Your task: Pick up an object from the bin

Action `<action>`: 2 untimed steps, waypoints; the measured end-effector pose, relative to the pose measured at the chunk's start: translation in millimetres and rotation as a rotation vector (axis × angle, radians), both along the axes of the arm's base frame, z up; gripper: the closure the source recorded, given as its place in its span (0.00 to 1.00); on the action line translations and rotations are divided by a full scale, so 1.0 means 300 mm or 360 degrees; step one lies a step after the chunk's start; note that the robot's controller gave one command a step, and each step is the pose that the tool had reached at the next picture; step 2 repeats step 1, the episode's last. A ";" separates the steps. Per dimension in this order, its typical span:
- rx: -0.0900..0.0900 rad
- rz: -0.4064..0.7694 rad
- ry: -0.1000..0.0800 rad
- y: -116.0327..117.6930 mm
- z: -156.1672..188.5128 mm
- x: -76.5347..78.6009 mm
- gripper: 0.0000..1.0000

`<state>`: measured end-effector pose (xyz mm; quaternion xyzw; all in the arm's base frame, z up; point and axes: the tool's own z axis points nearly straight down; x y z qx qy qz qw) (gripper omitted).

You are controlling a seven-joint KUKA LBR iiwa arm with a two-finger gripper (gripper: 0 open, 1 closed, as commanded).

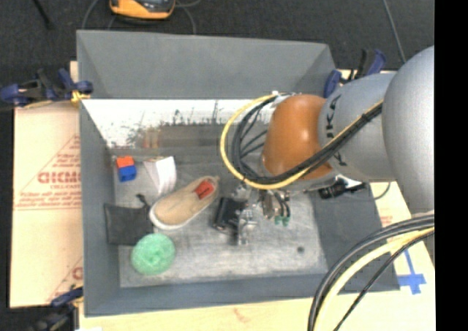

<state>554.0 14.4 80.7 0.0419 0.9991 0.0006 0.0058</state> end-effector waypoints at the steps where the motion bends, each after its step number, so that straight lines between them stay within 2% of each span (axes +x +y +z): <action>1: -0.0003 0.0060 0.0009 0.023 0.485 -0.007 1.00; 2: -0.0003 0.0060 0.0009 0.023 0.485 -0.007 1.00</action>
Offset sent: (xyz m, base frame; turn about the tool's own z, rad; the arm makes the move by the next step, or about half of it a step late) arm 0.0000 0.0000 0.0000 0.0000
